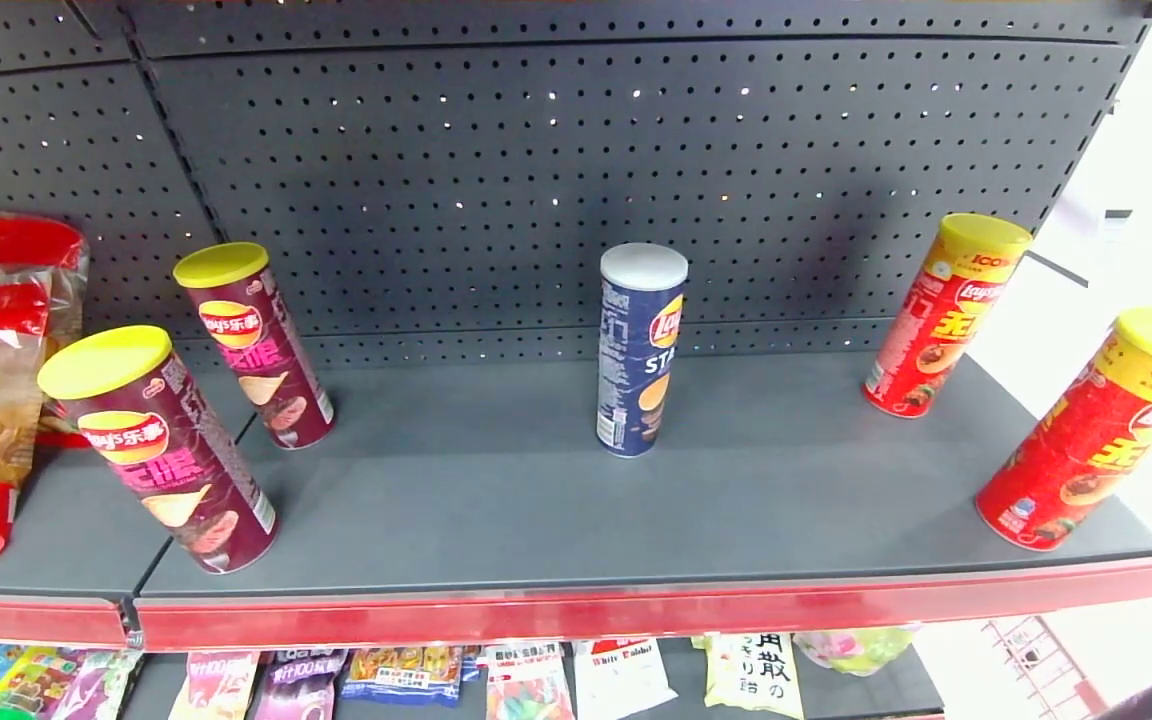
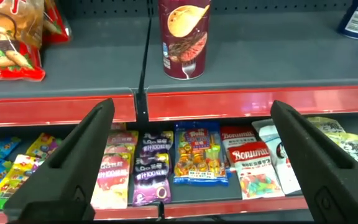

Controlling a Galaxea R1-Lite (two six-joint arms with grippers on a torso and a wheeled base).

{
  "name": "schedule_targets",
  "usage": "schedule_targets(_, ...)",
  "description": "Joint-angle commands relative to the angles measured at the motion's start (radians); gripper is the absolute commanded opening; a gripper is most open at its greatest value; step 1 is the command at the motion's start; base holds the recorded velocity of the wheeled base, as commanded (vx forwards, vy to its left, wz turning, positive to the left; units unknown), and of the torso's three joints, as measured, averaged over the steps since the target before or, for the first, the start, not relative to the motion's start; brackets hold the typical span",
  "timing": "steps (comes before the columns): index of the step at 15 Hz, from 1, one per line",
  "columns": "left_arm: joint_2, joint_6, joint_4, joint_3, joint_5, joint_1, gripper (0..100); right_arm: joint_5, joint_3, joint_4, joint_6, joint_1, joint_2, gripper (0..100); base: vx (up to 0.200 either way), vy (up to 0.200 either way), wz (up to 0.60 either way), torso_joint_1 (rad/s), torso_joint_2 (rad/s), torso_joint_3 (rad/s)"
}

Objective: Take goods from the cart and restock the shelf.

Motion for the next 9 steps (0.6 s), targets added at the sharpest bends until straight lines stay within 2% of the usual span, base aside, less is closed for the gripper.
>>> schedule_targets(1, 0.001, 0.0, 0.0, 0.0, 0.0, 0.0, 100, -0.001, 0.009, -0.051, -0.001, 0.016, 0.108, 0, 0.0, 0.0, 0.0, 0.0, 0.0, 0.0)
schedule_targets(6, 0.004, -0.002, 0.0, 0.0, -0.002, 0.0, 100, -0.019, 0.066, -0.045, 0.001, 0.008, -0.005, 0, 0.0, 0.0, 0.0, 0.0, 0.0, 0.0)
schedule_targets(7, 0.007, 0.006, 0.0, 0.0, -0.009, 0.0, 100, -0.033, 0.123, -0.051, 0.005, 0.004, -0.07, 0, 0.0, 0.0, 0.0, 0.0, 0.0, 0.0)
schedule_targets(8, 0.007, 0.027, 0.002, -0.002, -0.054, 0.0, 100, -0.042, 0.176, -0.051, 0.005, 0.004, -0.146, 0, 0.0, 0.0, 0.0, 0.0, 0.0, 0.0)
schedule_targets(9, 0.007, 0.039, 0.002, -0.002, -0.065, 0.0, 100, -0.044, 0.198, -0.043, 0.004, 0.002, -0.197, 0, 0.0, 0.0, 0.0, 0.0, 0.0, 0.0)
